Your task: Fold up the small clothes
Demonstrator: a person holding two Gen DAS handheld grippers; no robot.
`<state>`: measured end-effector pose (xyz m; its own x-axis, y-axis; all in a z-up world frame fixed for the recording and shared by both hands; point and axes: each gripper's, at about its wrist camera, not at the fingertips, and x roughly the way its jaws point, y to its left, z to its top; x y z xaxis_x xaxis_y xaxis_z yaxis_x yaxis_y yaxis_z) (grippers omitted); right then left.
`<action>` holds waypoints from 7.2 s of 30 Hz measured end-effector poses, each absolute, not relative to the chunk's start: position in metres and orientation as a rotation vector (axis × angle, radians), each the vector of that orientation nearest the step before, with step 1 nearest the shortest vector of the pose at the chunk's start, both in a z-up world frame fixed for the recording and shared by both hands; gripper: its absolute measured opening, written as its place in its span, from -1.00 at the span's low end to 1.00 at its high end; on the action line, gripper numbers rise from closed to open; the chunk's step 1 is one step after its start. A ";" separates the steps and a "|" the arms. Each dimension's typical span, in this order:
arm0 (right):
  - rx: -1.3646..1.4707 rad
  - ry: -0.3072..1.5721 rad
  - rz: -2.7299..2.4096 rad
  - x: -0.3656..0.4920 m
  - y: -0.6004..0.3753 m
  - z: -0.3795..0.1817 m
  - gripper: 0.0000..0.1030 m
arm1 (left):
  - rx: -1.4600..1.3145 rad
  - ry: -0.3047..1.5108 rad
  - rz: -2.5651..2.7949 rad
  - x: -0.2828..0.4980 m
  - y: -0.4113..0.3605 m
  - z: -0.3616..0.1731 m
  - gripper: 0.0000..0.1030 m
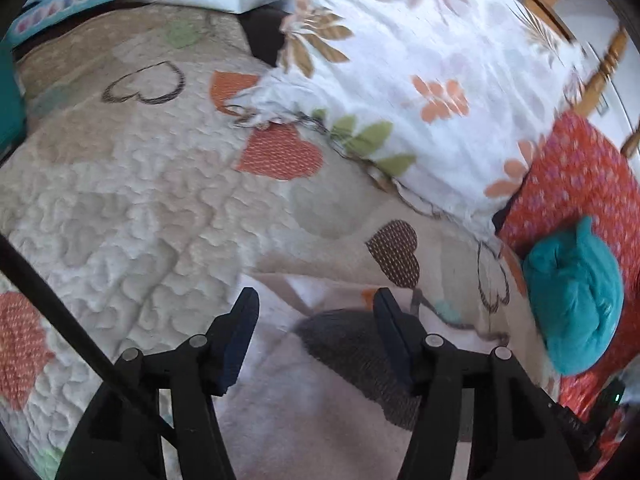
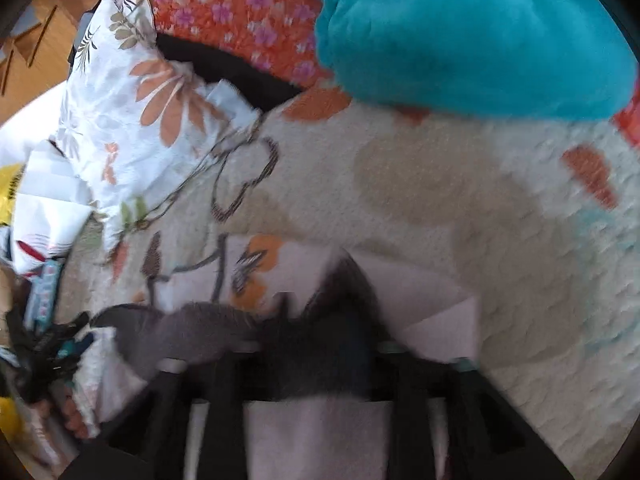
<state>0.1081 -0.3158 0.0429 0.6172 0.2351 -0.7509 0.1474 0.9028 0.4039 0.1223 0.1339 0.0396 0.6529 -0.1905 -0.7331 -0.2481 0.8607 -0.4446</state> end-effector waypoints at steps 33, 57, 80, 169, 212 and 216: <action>0.171 0.883 0.078 0.015 -0.270 0.087 0.08 | -0.252 1.135 -0.070 -0.008 0.153 0.016 -0.89; -0.029 1.010 0.074 0.011 -0.223 0.050 0.06 | -0.257 0.866 0.073 -0.048 0.137 0.069 -0.39; 0.016 1.020 -0.103 0.031 -0.279 0.045 0.03 | -0.186 1.061 0.094 0.079 0.092 0.010 -0.08; 0.231 0.928 -0.158 0.003 -0.360 0.068 -0.63 | -0.164 0.969 -0.145 0.012 -0.031 0.056 0.20; 0.386 0.994 0.260 0.201 -0.228 0.067 -0.35 | -0.249 1.128 -0.338 -0.001 -0.074 0.013 0.27; 0.388 1.002 0.313 0.159 -0.245 0.082 -0.31 | -0.259 1.113 -0.345 -0.004 -0.070 0.025 0.13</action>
